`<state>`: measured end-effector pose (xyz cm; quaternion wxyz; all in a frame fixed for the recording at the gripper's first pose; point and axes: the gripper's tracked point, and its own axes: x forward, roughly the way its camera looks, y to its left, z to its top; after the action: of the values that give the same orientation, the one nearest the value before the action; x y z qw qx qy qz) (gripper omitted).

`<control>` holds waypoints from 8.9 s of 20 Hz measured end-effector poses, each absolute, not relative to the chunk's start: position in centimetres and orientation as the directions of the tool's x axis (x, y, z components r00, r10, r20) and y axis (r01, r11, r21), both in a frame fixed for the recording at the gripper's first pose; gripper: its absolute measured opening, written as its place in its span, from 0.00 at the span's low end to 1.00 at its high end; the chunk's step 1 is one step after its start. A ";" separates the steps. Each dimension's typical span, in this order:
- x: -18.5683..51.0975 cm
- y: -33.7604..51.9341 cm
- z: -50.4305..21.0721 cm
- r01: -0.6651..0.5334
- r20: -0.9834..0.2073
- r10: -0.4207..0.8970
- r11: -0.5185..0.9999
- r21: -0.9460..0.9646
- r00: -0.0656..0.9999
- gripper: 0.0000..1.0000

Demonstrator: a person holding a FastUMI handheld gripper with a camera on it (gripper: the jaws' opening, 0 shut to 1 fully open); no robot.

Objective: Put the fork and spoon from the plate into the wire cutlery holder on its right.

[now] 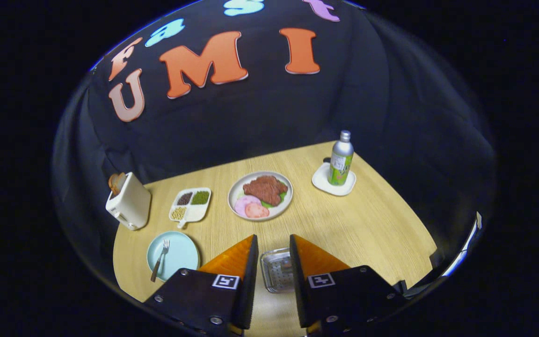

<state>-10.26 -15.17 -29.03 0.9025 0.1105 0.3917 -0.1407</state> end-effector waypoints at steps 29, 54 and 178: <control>2.9 6.7 -16.0 -0.001 -0.283 -0.002 1.000 -0.007 0.959 0.90; -8.2 18.3 -47.9 -0.021 -0.996 0.086 0.996 0.086 0.000 0.80; -1.8 -8.8 0.2 0.081 0.022 -0.081 0.997 -0.016 0.996 0.97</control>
<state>-1.84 -8.78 0.16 0.9991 -0.0083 -0.0107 -0.0405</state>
